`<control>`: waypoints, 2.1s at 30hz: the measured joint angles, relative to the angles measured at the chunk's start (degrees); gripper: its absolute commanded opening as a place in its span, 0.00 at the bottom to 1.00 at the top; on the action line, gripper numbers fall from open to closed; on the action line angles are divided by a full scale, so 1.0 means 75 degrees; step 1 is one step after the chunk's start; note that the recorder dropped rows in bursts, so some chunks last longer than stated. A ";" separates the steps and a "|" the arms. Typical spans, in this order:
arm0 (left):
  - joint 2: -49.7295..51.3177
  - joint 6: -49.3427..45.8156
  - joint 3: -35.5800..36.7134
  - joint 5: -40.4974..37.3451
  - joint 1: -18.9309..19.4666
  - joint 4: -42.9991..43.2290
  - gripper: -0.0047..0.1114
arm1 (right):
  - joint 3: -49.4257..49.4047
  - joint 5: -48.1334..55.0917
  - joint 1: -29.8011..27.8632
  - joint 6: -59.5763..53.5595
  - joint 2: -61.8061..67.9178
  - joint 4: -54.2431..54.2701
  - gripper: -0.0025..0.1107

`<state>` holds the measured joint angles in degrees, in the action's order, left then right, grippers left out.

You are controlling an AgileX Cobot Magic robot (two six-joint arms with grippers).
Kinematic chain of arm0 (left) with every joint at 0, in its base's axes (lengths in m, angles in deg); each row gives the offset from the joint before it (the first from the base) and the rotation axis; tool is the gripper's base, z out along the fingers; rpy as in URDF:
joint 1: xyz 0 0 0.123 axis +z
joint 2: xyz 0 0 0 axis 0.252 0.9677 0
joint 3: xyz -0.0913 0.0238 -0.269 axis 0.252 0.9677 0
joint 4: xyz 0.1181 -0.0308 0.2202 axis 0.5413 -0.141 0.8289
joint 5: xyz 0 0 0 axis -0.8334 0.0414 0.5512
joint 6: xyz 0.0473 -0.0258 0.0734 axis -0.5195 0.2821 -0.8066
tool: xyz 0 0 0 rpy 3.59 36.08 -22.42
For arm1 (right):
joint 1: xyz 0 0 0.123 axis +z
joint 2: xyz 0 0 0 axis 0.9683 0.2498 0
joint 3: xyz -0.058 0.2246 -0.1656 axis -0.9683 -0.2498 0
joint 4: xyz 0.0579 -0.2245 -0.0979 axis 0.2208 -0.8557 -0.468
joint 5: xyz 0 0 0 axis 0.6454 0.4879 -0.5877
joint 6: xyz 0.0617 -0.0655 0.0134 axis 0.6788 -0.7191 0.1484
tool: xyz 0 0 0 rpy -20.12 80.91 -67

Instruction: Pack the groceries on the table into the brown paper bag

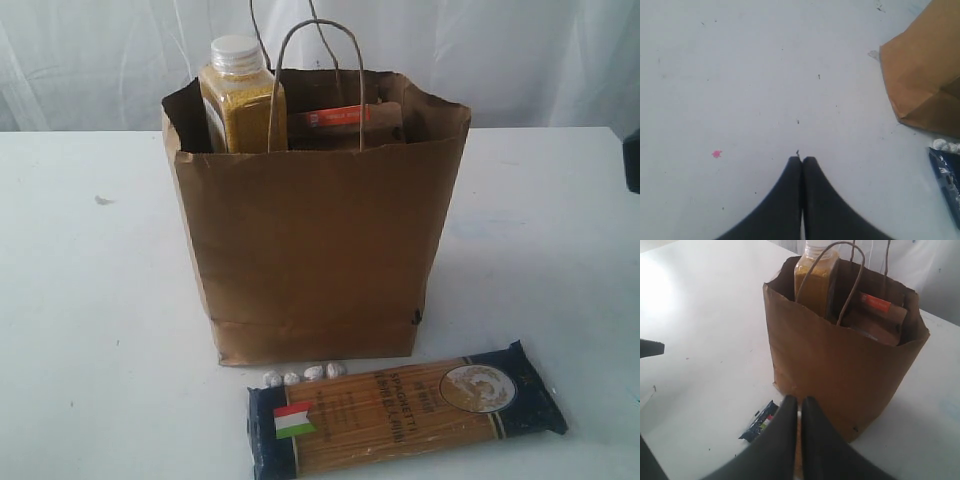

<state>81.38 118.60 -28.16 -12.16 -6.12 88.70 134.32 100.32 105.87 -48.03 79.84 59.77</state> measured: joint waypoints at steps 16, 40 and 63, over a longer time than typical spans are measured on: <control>0.0000 -0.0116 0.0042 0.0131 0.0000 0.1930 0.04 | 0.0000 0.0097 0.0000 0.0000 0.0000 0.0000 0.05; 0.0000 -0.2682 0.0042 0.1322 0.0013 0.1440 0.04 | -0.1414 0.0189 0.0000 0.0012 0.0017 0.0199 0.05; 0.0000 -0.2694 0.0042 0.1322 0.0013 0.1440 0.04 | -0.2426 -0.2671 0.0000 -0.2663 0.5142 0.1982 0.05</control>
<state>81.38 98.40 -27.84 -2.25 -6.02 99.50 116.13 80.30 105.87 -68.01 118.41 74.63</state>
